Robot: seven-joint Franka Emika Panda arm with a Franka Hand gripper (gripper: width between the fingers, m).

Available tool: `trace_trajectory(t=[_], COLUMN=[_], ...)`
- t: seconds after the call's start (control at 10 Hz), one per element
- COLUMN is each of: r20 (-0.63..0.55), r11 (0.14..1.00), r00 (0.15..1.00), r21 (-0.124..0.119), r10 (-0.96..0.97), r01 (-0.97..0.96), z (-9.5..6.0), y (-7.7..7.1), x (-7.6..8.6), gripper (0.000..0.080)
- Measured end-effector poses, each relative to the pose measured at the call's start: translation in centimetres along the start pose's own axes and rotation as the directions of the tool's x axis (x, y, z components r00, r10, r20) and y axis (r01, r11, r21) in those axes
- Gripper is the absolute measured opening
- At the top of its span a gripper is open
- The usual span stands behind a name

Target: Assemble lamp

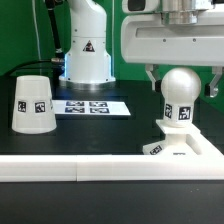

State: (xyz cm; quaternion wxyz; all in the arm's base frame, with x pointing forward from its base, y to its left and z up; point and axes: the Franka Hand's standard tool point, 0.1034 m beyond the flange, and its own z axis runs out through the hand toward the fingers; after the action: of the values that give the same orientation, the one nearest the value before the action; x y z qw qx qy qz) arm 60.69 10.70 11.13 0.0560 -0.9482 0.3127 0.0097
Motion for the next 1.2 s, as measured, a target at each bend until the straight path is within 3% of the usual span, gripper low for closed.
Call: trace_trajectory(t=[0.3,0.6,0.9,1.2], r20=[-0.001,-0.018,-0.013,-0.012], r11=[0.975,0.852,0.632,0.499], r00=[0.975,0.852,0.631,0.499], r21=[0.000,0.001,-0.003,-0.007], r10=[-0.222,-0.524,-0.775,-0.866], r01=[0.222,0.524,0.775,0.866], z=[0.00,-0.06,0.13,0.15], y=[0.02,-0.27,0.16,0.29], x=[0.03,-0.03,0.31,0.42], gripper=[0.0698,0.0698,0.0698,0.0698])
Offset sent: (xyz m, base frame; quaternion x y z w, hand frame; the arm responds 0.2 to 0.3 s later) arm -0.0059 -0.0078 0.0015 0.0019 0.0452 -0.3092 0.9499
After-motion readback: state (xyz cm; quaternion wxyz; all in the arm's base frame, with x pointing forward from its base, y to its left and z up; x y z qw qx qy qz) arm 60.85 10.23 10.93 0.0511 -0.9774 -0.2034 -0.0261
